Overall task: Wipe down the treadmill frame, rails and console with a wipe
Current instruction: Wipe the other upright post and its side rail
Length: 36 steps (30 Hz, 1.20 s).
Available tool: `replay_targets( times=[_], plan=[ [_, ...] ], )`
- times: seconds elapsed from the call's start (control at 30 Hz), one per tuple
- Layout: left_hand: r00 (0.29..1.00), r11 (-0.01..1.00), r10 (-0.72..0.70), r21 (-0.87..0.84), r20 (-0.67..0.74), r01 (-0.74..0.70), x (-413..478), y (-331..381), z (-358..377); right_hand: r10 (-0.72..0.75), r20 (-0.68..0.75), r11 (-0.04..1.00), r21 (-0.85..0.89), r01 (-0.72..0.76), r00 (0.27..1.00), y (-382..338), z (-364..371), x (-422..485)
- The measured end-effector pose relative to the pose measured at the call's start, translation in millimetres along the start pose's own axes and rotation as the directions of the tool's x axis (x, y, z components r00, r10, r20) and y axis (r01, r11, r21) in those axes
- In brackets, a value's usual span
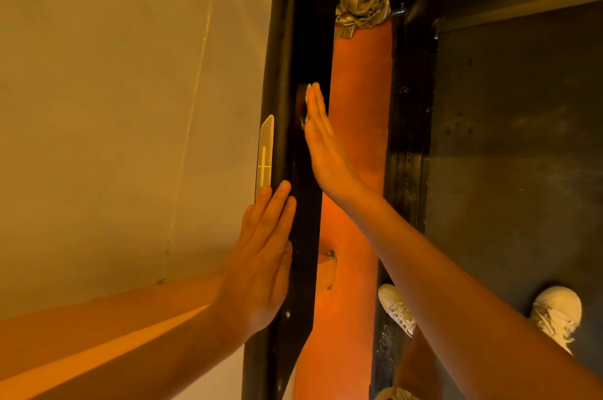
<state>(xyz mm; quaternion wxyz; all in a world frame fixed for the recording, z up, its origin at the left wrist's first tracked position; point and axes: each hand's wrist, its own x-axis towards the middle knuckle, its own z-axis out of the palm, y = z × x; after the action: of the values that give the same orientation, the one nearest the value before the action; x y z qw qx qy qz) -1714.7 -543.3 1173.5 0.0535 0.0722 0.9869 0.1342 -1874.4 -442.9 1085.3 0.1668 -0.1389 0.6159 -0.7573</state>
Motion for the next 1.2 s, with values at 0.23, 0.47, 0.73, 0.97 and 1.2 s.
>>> replay_targets(
  times=[0.23,0.47,0.73,0.97,1.2],
  plan=[
    [1.000,0.998,-0.018,-0.059,0.006,0.019,0,0,1,0.008,-0.097,0.998,0.064,-0.002,0.995,-15,14,0],
    [1.000,0.995,0.017,-0.098,-0.006,-0.017,2,-4,0,-0.081,-0.097,0.997,-0.003,0.081,0.992,8,13,0],
    [0.999,0.995,0.037,-0.087,-0.028,-0.040,3,-6,3,-0.078,-0.117,0.989,0.113,0.092,0.990,-20,20,-6],
    [1.000,0.997,0.015,-0.082,-0.020,-0.016,2,-4,2,0.071,-0.118,0.997,0.029,-0.068,0.990,5,4,1],
    [1.000,0.995,0.005,-0.100,-0.023,-0.007,2,-3,3,-0.144,-0.102,0.982,0.108,0.155,0.984,-36,25,-1]
  ],
)
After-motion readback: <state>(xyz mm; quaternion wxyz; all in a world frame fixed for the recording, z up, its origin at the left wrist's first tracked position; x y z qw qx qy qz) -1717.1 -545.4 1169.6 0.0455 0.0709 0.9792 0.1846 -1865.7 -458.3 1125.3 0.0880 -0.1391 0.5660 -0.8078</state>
